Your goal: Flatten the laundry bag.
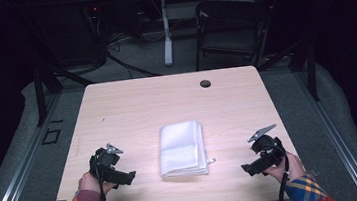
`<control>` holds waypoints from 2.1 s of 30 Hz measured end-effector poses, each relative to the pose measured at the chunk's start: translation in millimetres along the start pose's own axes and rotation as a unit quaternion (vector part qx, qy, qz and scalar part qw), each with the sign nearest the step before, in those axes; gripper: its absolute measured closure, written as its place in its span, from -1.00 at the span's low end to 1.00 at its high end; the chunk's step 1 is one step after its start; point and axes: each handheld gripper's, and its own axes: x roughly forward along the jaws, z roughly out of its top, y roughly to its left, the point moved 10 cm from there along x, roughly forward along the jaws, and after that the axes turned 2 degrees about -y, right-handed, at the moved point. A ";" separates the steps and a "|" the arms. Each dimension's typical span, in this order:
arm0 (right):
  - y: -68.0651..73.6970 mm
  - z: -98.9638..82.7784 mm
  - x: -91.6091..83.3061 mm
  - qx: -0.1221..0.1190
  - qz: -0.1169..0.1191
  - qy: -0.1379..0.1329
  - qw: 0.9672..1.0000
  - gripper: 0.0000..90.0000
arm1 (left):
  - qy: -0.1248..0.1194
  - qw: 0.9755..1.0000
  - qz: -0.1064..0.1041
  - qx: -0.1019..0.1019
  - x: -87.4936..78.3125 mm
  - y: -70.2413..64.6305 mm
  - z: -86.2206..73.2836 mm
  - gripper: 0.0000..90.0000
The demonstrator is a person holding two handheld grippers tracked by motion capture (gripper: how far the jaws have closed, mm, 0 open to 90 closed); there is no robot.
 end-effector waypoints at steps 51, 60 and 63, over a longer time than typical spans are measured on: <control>25.2 16.9 17.1 -0.009 0.066 0.025 0.997 -0.97 | -0.046 0.986 -0.087 0.132 19.3 -93.0 76.2 -0.90; 28.4 16.7 18.9 -0.016 0.069 0.026 0.997 -0.95 | -0.041 0.981 -0.101 0.159 33.5 -112.4 81.2 -0.75; 29.5 16.6 19.2 -0.014 0.072 0.025 0.997 -0.93 | -0.038 0.979 -0.106 0.168 36.6 -117.2 81.6 -0.71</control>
